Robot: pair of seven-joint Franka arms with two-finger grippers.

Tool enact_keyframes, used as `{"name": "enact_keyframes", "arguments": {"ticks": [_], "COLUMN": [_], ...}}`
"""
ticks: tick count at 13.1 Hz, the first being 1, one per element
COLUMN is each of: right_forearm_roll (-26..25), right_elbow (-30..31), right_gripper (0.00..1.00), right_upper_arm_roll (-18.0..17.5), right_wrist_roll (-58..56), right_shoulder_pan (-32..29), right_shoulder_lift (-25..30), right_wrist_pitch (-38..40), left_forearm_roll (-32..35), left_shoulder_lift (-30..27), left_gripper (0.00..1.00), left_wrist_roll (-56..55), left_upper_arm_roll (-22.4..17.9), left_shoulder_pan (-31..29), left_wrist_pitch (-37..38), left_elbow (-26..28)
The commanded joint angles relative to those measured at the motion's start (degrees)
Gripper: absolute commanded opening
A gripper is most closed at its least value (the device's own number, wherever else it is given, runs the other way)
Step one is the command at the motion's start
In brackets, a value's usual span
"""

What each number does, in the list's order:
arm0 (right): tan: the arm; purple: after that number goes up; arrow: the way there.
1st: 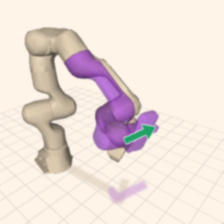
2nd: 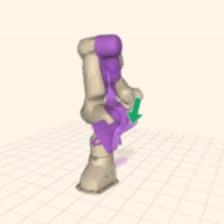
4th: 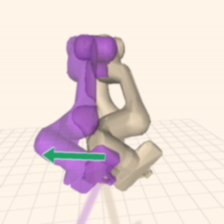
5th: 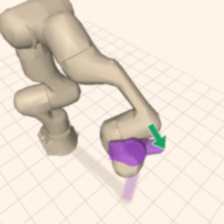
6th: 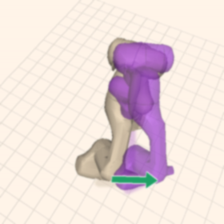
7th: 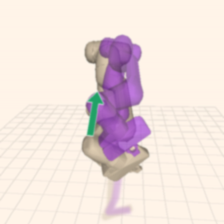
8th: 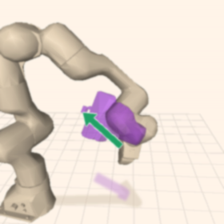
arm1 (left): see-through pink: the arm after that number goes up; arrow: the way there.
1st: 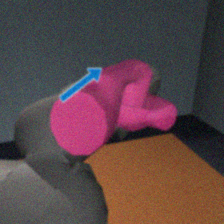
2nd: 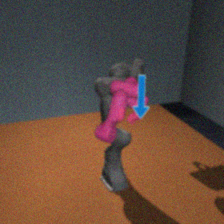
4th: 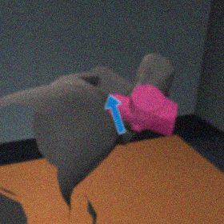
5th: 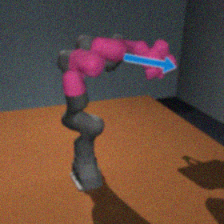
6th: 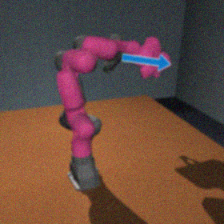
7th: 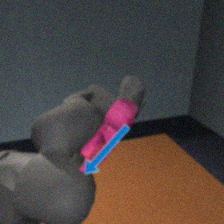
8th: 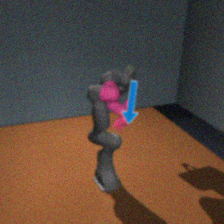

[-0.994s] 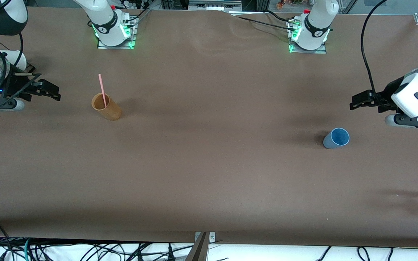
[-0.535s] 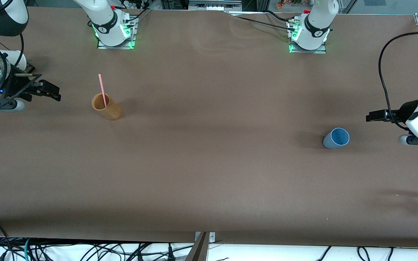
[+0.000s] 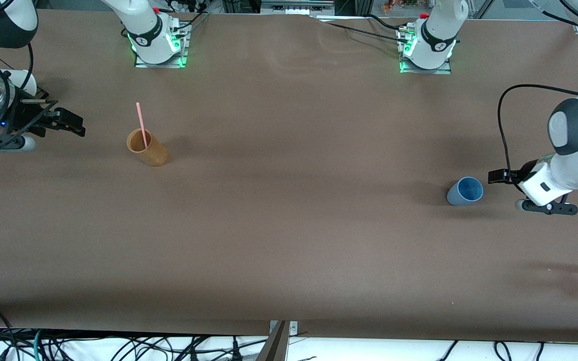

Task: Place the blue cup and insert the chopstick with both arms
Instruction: 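Reach the left gripper to the blue cup while the right gripper reaches the chopstick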

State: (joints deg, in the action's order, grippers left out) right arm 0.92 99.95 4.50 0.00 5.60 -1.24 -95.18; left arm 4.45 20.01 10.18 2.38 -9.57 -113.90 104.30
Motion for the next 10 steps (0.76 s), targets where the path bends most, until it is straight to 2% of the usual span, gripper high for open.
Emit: {"name": "enact_keyframes", "arguments": {"ticks": [1, 5, 8, 10], "right_forearm_roll": [0.83, 0.83, 1.10, 4.94], "right_elbow": [4.61, 14.18, 20.71, 24.04], "right_gripper": [1.00, 1.00, 0.99, 0.99], "right_upper_arm_roll": [-0.36, -1.16, -1.33, -2.03], "right_wrist_roll": [0.62, 2.36, 5.36, 5.63], "right_shoulder_pan": [0.20, 0.38, 0.47, 0.47], "right_shoulder_lift": [0.80, 1.50, 1.07, -1.56], "right_wrist_pitch": [4.37, -2.72, -5.10, -7.63], "left_forearm_roll": [1.53, 1.53, 1.53, 1.53], "left_shoulder_lift": [-1.81, -1.73, -1.29, 0.02], "left_gripper": [0.99, 0.99, 0.97, 0.97], "left_wrist_roll": [0.19, -0.07, -1.04, -1.22], "left_upper_arm_roll": [0.08, -0.01, -0.10, -0.10], "left_shoulder_pan": [-0.10, -0.01, 0.08, 0.08], "left_wrist_pitch": [-5.97, -10.72, -14.76, -16.70], "left_elbow": [6.08, 9.42, 11.45, 11.72]}}
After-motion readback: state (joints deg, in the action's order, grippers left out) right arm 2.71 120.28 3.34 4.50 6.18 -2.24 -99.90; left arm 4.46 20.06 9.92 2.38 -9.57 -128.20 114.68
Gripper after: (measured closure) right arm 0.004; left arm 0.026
